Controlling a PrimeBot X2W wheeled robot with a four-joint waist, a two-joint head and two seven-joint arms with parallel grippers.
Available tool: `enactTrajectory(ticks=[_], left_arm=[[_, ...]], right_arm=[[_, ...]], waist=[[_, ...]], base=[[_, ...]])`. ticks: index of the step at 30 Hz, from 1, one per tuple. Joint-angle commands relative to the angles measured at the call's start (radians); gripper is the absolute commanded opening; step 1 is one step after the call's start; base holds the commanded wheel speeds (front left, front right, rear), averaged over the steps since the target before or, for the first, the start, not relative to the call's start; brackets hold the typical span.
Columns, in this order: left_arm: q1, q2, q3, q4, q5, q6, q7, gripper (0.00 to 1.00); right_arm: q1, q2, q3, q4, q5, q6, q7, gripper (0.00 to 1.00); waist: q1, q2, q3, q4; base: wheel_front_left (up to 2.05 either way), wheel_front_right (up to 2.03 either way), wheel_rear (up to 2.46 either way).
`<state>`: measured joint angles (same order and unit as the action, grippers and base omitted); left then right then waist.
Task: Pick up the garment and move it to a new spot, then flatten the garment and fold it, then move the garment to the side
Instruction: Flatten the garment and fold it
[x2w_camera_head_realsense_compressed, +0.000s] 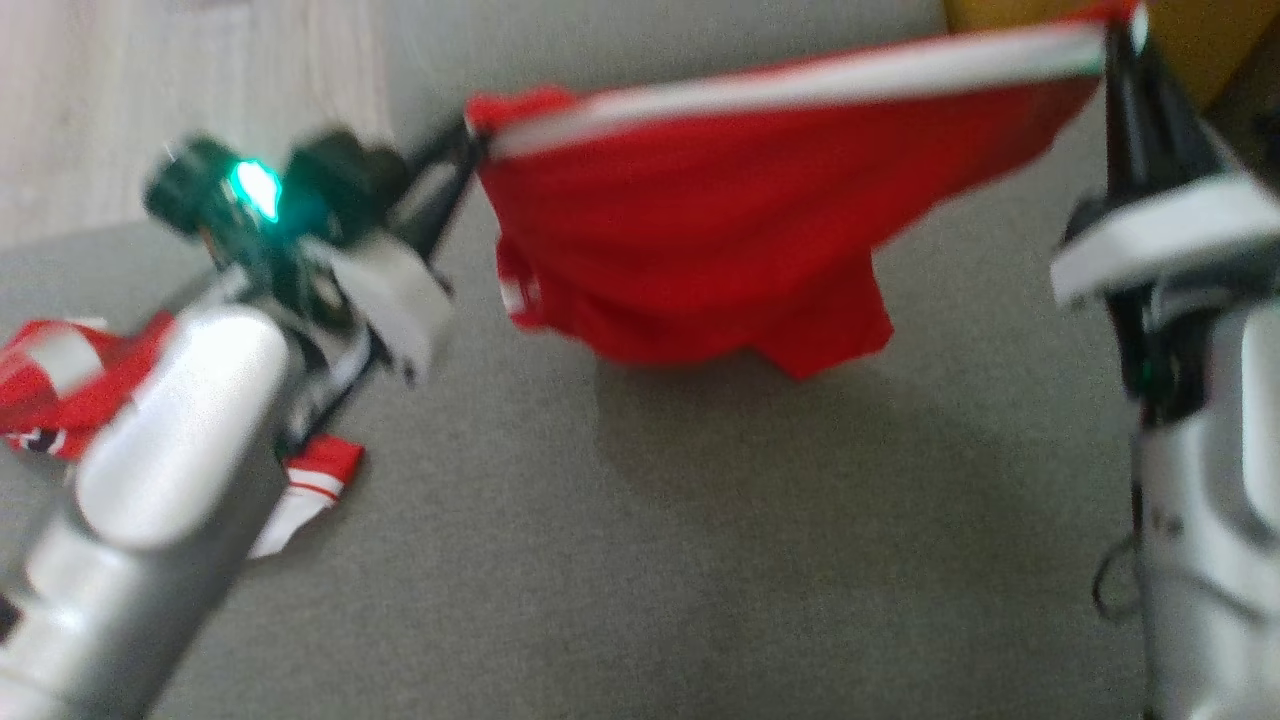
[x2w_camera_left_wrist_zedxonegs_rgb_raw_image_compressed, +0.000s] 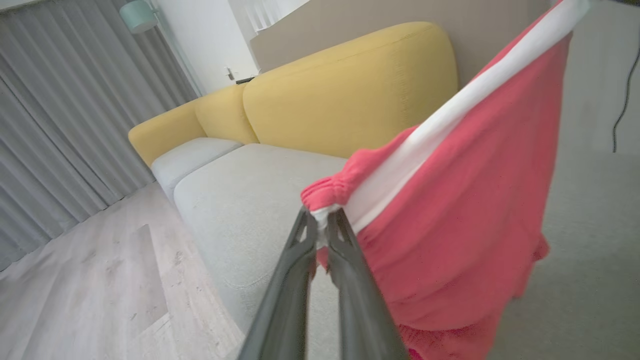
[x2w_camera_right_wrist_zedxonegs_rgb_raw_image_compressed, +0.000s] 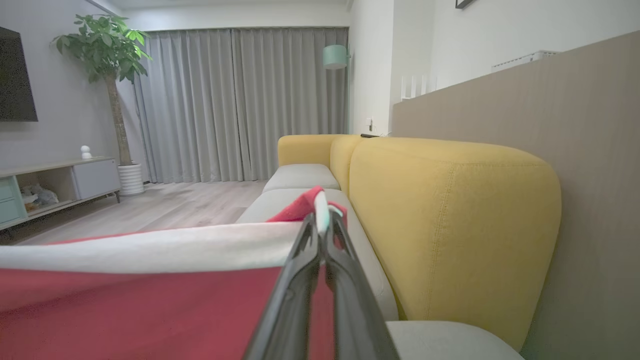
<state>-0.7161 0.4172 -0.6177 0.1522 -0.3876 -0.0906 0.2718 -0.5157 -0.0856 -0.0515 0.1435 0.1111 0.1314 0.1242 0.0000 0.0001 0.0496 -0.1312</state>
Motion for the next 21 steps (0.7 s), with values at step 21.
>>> enactTrajectory(ticks=[21], left_arm=[[-0.778, -0.089, 0.042, 0.586, 0.150, 0.003, -0.440, 0.00]], right_arm=[[-0.833, 0.034, -0.158, 0.663, -0.172, -0.001, -0.376, 0.00]], waist=[[0.0000, -0.0001, 0.368, -0.044]], base=[[0.00, 0.00, 0.00]])
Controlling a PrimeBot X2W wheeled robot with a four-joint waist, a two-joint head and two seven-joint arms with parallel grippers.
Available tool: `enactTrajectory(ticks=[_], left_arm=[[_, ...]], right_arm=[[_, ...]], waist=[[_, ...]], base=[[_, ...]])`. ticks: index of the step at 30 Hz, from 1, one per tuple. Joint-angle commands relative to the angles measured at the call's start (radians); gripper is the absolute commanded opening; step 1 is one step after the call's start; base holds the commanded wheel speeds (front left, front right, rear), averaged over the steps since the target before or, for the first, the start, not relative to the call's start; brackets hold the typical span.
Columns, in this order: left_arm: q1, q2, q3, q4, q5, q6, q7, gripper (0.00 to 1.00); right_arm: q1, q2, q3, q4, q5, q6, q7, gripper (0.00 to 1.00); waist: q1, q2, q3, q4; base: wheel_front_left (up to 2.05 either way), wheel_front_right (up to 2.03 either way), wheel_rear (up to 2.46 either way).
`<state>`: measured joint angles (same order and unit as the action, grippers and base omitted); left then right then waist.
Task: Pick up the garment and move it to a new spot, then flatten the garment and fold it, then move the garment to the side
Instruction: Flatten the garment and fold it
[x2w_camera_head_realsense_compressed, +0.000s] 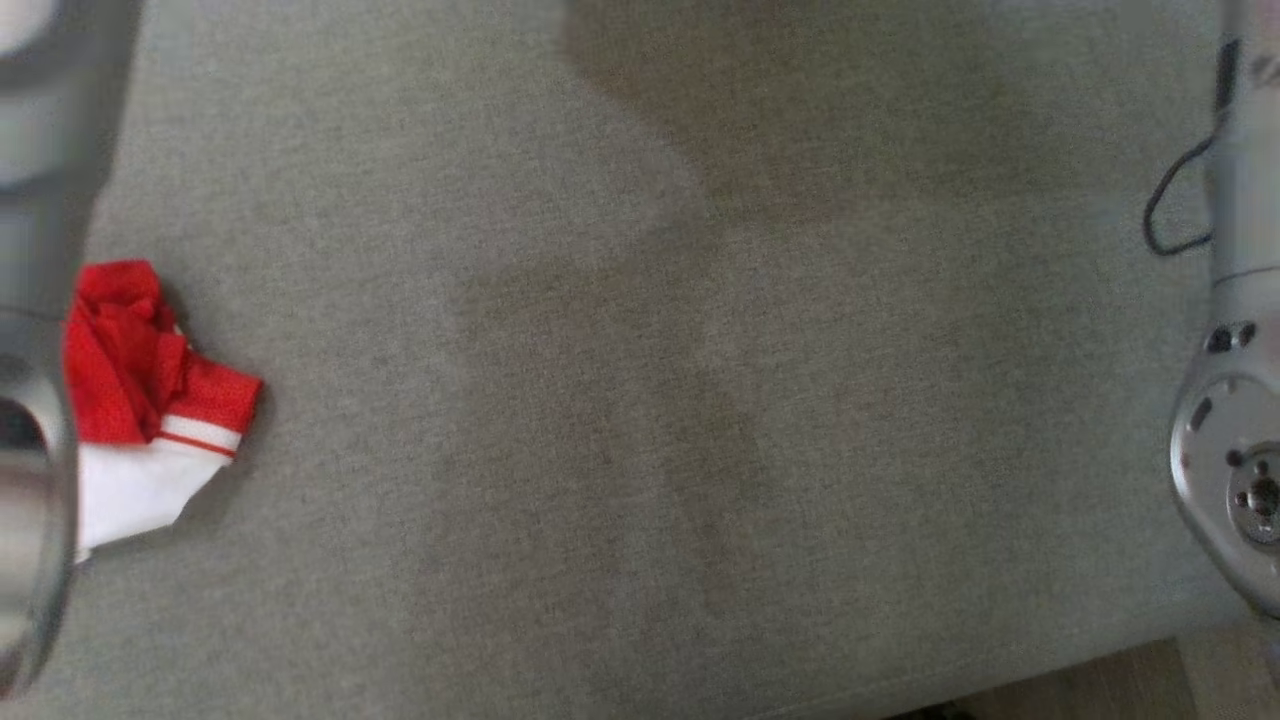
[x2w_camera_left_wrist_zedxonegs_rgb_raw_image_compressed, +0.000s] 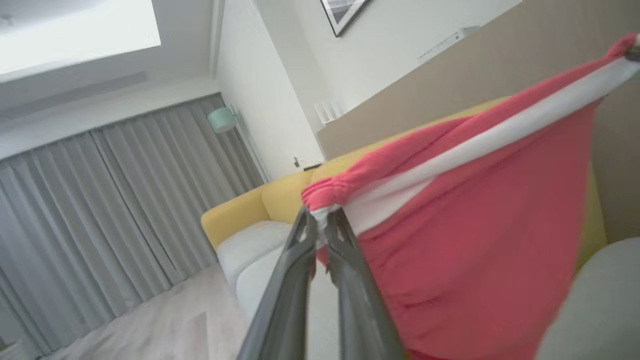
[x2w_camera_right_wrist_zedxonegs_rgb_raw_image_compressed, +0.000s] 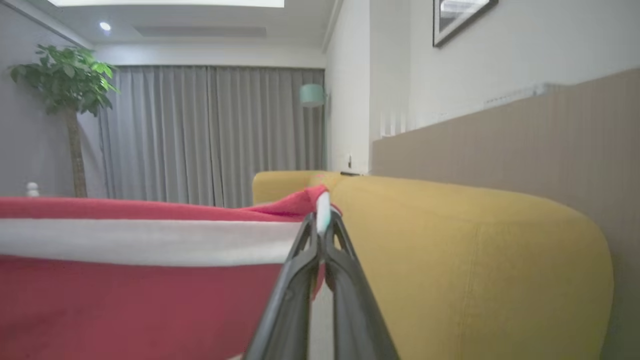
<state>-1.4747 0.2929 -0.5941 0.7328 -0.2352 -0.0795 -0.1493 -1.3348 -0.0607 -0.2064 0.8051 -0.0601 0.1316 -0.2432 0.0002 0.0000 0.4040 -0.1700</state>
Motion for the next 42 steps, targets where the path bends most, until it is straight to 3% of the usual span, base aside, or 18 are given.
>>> enactTrajectory(ticks=[1, 9, 19, 23, 30, 38, 42], left_arm=[[-0.010, 0.026, 0.003, 0.024, -0.008, -0.021, -0.032, 0.00], [0.202, -0.004, -0.101, 0.146, -0.063, -0.049, -0.082, 0.00], [0.469, 0.031, -0.197, 0.096, -0.145, -0.051, -0.103, 0.00], [0.560, 0.043, -0.216, 0.046, -0.142, -0.034, -0.106, 0.00], [0.754, 0.060, -0.240, -0.070, -0.150, 0.042, -0.108, 0.00], [0.950, 0.061, -0.272, -0.215, -0.178, 0.117, -0.074, 0.00], [1.034, 0.068, -0.288, -0.320, -0.190, 0.155, -0.042, 0.00]], right_arm=[[-0.008, 0.010, -0.007, 0.035, 0.018, -0.001, -0.010, 0.00], [0.130, -0.013, 0.116, 0.305, 0.001, -0.001, 0.024, 0.00], [0.269, -0.092, 0.307, 0.461, 0.043, -0.001, 0.154, 0.00], [0.320, -0.119, 0.386, 0.472, 0.099, -0.001, 0.216, 0.00], [0.434, -0.160, 0.505, 0.459, 0.262, -0.001, 0.319, 0.00], [0.580, -0.247, 0.596, 0.334, 0.414, -0.001, 0.373, 0.00], [0.667, -0.314, 0.588, 0.239, 0.492, -0.001, 0.378, 0.00]], waist=[[-0.0002, 0.0000, 0.020, -0.004], [-0.0002, 0.0000, 0.006, 0.002], [-0.0002, 0.0000, -0.103, -0.004], [-0.0002, 0.0000, -0.149, -0.008], [-0.0002, 0.0000, -0.265, -0.029], [-0.0002, 0.0000, -0.375, -0.036], [-0.0002, 0.0000, -0.397, -0.023]], base=[[0.00, 0.00, 0.00], [0.00, 0.00, 0.00], [0.00, 0.00, 0.00], [0.00, 0.00, 0.00], [0.00, 0.00, 0.00], [0.00, 0.00, 0.00], [0.00, 0.00, 0.00]])
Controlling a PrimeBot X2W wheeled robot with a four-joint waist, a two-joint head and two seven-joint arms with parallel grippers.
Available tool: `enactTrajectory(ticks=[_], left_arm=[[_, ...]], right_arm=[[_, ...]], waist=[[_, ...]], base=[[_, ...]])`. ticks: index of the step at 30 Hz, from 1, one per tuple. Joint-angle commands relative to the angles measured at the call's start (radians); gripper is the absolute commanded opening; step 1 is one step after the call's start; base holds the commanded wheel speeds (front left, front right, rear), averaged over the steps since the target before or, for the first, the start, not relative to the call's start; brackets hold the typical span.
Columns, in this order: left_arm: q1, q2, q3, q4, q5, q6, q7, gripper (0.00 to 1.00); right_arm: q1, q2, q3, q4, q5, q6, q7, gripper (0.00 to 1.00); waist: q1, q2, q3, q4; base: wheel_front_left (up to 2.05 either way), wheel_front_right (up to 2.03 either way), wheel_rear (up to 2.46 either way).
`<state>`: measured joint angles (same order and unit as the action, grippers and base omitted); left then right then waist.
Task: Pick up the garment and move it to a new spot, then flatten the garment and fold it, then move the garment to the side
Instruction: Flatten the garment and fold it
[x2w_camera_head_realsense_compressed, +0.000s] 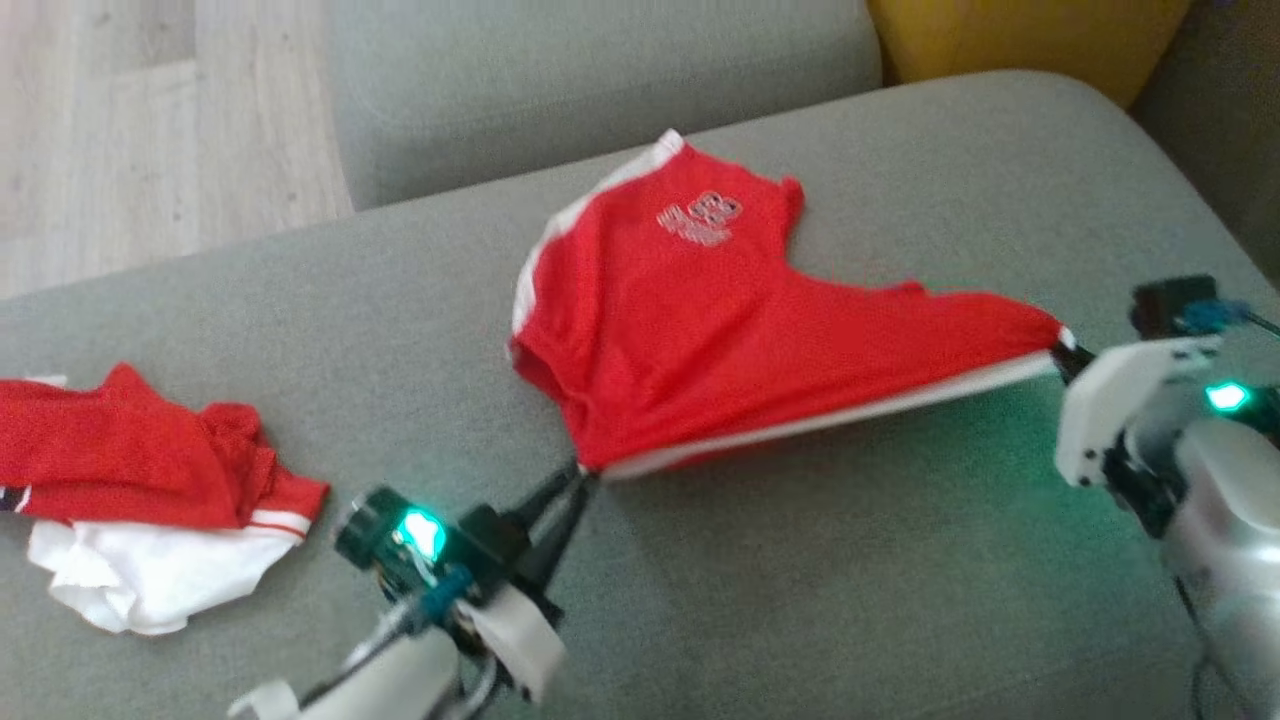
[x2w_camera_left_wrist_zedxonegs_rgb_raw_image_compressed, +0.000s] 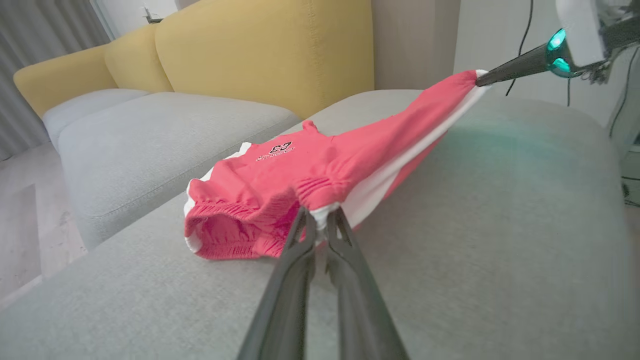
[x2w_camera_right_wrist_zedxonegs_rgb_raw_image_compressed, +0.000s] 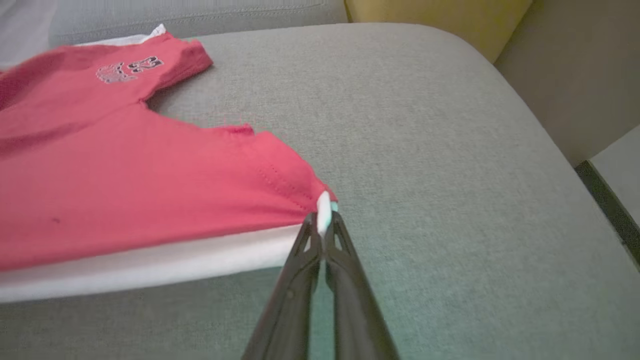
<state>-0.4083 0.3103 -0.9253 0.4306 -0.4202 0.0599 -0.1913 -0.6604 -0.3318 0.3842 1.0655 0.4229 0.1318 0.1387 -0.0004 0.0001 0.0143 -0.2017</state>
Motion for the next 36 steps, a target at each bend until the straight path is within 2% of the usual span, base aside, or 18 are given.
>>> enactTrajectory(ticks=[1, 6, 11, 12, 18, 22, 30, 36], left_arm=[[-0.015, 0.053, 0.038, -0.043, -0.007, 0.024, 0.009, 0.00], [0.046, 0.072, 0.025, -0.155, -0.014, 0.060, 0.051, 0.00], [0.024, 0.093, 0.041, -0.221, -0.013, 0.082, 0.083, 0.00], [0.024, 0.093, 0.041, -0.221, -0.013, 0.082, 0.083, 0.00], [-0.074, 0.096, 0.078, -0.244, -0.011, 0.087, 0.114, 0.00], [-0.153, 0.086, 0.103, -0.230, -0.015, 0.082, 0.134, 0.00], [-0.284, 0.032, 0.115, -0.145, -0.027, 0.048, 0.149, 0.00], [-0.364, -0.024, 0.099, -0.064, -0.018, 0.020, 0.130, 0.00]], right_arm=[[0.018, -0.060, -0.014, -0.047, 0.028, -0.001, -0.005, 0.00], [0.125, -0.138, -0.083, -0.193, 0.056, -0.001, -0.013, 0.00], [0.169, -0.141, -0.177, -0.343, -0.002, -0.001, 0.005, 0.00], [0.169, -0.141, -0.177, -0.343, -0.002, -0.001, 0.005, 0.00], [0.129, -0.060, -0.326, -0.486, -0.132, -0.001, 0.030, 0.00], [0.062, 0.002, -0.385, -0.542, -0.223, -0.001, 0.049, 0.00], [-0.124, 0.088, -0.428, -0.485, -0.363, -0.001, 0.078, 0.00], [-0.255, 0.103, -0.440, -0.354, -0.463, -0.001, 0.060, 0.00]], waist=[[0.0004, -0.0001, -0.010, 0.014], [0.0004, -0.0001, -0.006, 0.030], [0.0004, -0.0001, 0.037, 0.047], [0.0004, -0.0001, 0.037, 0.047], [0.0004, -0.0001, 0.122, 0.082], [0.0004, -0.0001, 0.189, 0.117], [0.0004, -0.0001, 0.299, 0.195], [0.0004, -0.0001, 0.363, 0.243]], base=[[0.00, 0.00, 0.00], [0.00, 0.00, 0.00], [0.00, 0.00, 0.00], [0.00, 0.00, 0.00], [0.00, 0.00, 0.00], [0.00, 0.00, 0.00], [0.00, 0.00, 0.00], [0.00, 0.00, 0.00]])
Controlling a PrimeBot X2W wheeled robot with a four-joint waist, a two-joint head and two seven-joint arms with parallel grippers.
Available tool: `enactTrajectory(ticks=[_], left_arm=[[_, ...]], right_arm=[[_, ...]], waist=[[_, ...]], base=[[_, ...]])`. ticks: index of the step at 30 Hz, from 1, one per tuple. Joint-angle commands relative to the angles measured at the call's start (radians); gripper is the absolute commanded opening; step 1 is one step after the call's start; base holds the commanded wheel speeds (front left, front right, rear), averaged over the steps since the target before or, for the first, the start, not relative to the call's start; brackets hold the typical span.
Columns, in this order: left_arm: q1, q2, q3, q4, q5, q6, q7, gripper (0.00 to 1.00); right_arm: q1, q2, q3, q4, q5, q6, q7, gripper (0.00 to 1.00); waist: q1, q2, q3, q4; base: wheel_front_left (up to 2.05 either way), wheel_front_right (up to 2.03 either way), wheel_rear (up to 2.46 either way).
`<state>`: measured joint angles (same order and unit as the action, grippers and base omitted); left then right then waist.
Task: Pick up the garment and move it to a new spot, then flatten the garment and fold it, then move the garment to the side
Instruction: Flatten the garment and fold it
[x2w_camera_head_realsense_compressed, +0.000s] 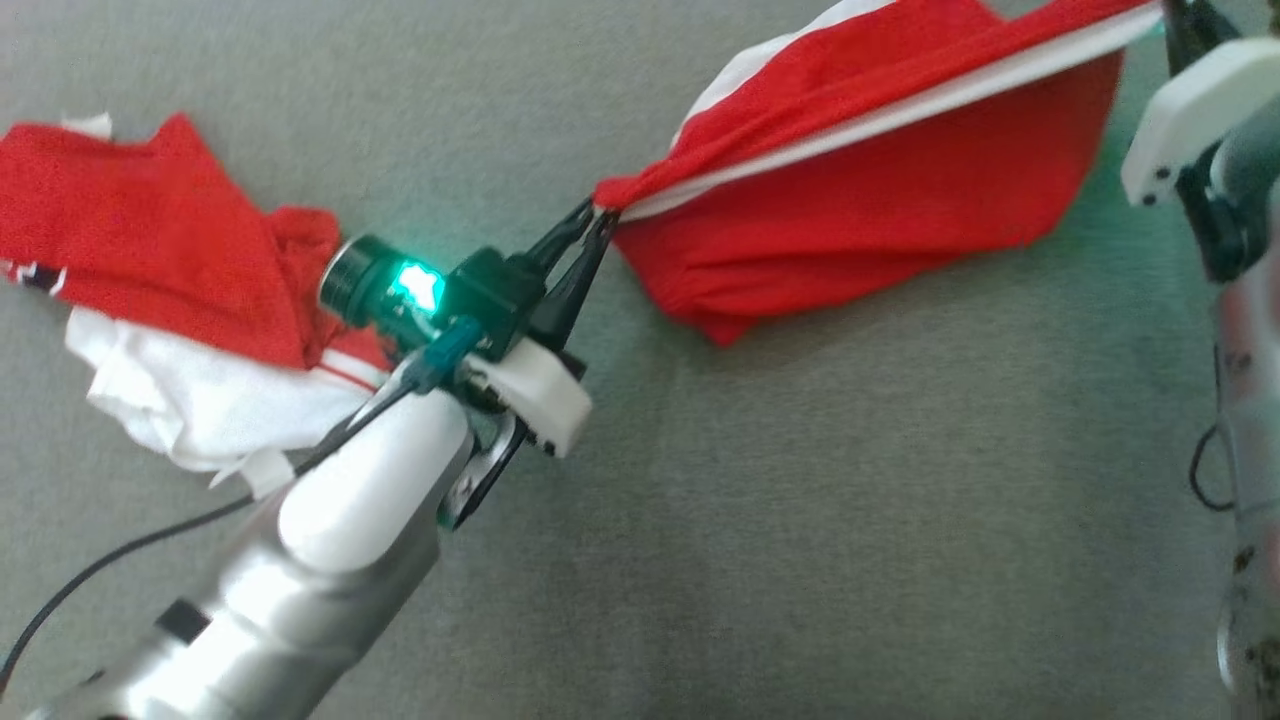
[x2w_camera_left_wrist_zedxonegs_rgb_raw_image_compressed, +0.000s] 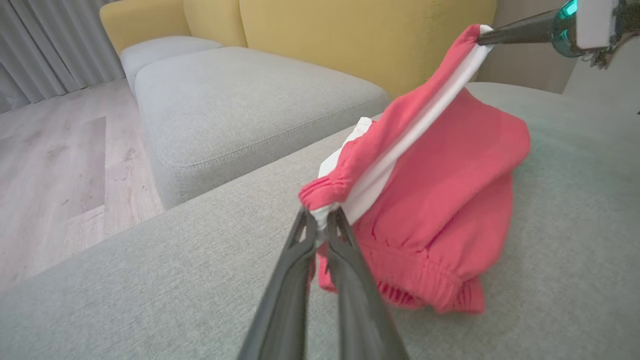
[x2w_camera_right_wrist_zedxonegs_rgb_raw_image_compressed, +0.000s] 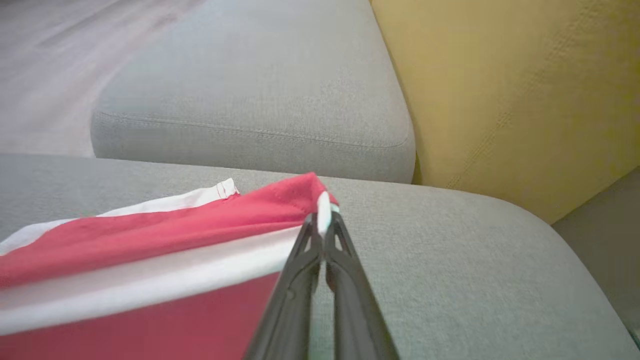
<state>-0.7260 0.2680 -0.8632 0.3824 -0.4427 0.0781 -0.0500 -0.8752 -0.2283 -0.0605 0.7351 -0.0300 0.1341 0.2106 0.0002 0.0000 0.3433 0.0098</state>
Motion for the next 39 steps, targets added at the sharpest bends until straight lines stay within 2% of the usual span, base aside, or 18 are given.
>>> enactTrajectory(ticks=[1, 9, 18, 19, 20, 21, 22, 32, 39], left_arm=[[-0.059, 0.008, 0.034, -0.002, 0.008, -0.002, -0.018, 0.00], [-0.132, -0.060, 0.012, 0.098, 0.022, -0.023, -0.060, 0.00], [-0.169, -0.098, -0.003, 0.172, 0.025, -0.035, -0.093, 0.00], [-0.172, -0.101, -0.005, 0.178, 0.024, -0.036, -0.093, 0.25], [-0.174, -0.103, -0.005, 0.185, 0.023, -0.034, -0.093, 0.79], [-0.174, -0.103, -0.005, 0.185, 0.023, -0.034, -0.093, 0.79], [-0.176, -0.105, -0.004, 0.191, 0.022, -0.032, -0.094, 1.00], [-0.163, -0.085, 0.042, 0.216, 0.001, 0.026, -0.149, 1.00], [-0.112, -0.048, 0.112, 0.177, -0.029, 0.097, -0.188, 1.00]], right_arm=[[-0.060, -0.001, 0.004, 0.001, -0.024, -0.003, -0.016, 0.00], [-0.197, -0.011, -0.011, 0.164, -0.103, -0.003, -0.067, 0.00], [-0.279, -0.011, -0.035, 0.292, -0.151, -0.003, -0.141, 0.00], [-0.285, -0.014, -0.045, 0.300, -0.154, -0.003, -0.153, 0.76], [-0.291, -0.017, -0.060, 0.309, -0.158, -0.003, -0.161, 1.00], [-0.291, -0.017, -0.060, 0.309, -0.158, -0.003, -0.161, 1.00], [-0.295, -0.017, -0.067, 0.319, -0.165, -0.003, -0.169, 1.00], [-0.313, 0.000, -0.105, 0.397, -0.098, -0.003, -0.329, 1.00], [-0.250, 0.004, -0.042, 0.396, -0.007, -0.003, -0.441, 1.00]], waist=[[-0.0002, 0.0000, 0.043, 0.040], [-0.0002, 0.0000, 0.102, 0.090], [-0.0002, 0.0000, 0.126, 0.111], [-0.0002, 0.0000, 0.127, 0.112], [-0.0002, 0.0000, 0.128, 0.113], [-0.0002, 0.0000, 0.128, 0.113], [-0.0002, 0.0000, 0.128, 0.113], [-0.0002, 0.0000, 0.062, 0.079], [-0.0002, 0.0000, -0.029, 0.040]], base=[[0.00, 0.00, 0.00], [0.00, 0.00, 0.00], [0.00, 0.00, 0.00], [0.00, 0.00, 0.00], [0.00, 0.00, 0.00], [0.00, 0.00, 0.00], [0.00, 0.00, 0.00], [0.00, 0.00, 0.00], [0.00, 0.00, 0.00]])
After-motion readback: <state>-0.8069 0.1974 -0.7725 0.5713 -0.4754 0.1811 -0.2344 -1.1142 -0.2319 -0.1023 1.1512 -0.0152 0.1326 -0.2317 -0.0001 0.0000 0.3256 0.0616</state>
